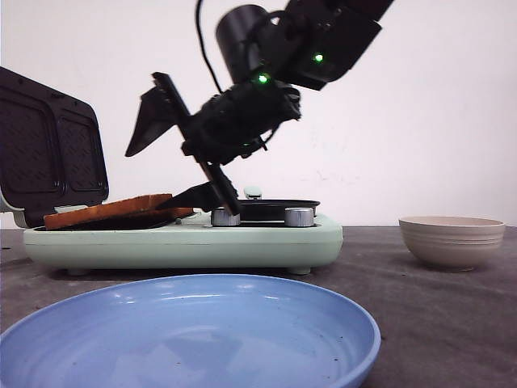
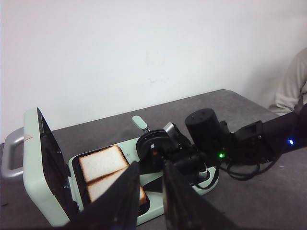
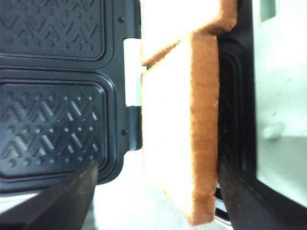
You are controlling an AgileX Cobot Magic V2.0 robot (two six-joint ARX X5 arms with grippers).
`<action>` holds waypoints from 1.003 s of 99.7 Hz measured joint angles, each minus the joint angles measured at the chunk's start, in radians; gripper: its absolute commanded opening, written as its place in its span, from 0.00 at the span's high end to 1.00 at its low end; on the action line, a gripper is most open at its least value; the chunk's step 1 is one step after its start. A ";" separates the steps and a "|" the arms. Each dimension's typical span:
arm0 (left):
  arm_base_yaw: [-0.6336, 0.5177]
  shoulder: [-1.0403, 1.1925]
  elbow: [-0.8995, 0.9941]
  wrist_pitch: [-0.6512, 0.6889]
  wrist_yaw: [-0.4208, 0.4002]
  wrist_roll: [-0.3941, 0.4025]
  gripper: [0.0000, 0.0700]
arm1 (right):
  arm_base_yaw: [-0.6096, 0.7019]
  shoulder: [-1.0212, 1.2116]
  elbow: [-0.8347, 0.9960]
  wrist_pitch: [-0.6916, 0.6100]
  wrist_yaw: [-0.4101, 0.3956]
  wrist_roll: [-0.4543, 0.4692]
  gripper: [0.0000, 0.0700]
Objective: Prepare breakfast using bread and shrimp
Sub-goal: 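Lay the bread on the second press plate, open right gripper, withdraw, then move the left gripper to the sandwich-press lid handle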
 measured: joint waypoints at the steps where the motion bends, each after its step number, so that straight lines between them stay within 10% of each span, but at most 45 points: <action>1: 0.000 0.000 0.000 0.000 0.000 0.000 1.00 | -0.003 0.000 0.000 0.000 -0.006 0.000 0.26; 25: 0.000 0.000 0.000 0.016 -0.003 0.000 1.00 | -0.056 -0.039 0.000 -0.007 -0.057 -0.028 0.24; 43: 0.000 0.000 0.000 0.051 -0.054 0.000 1.00 | -0.099 -0.182 0.000 -0.009 -0.079 -0.152 1.00; 64: 0.000 0.005 0.000 0.106 -0.126 0.000 1.00 | -0.147 -0.425 0.000 -0.163 -0.065 -0.446 1.00; 100: 0.000 0.045 -0.065 0.124 -0.389 0.000 1.00 | -0.140 -0.866 -0.036 -0.645 0.220 -0.996 0.99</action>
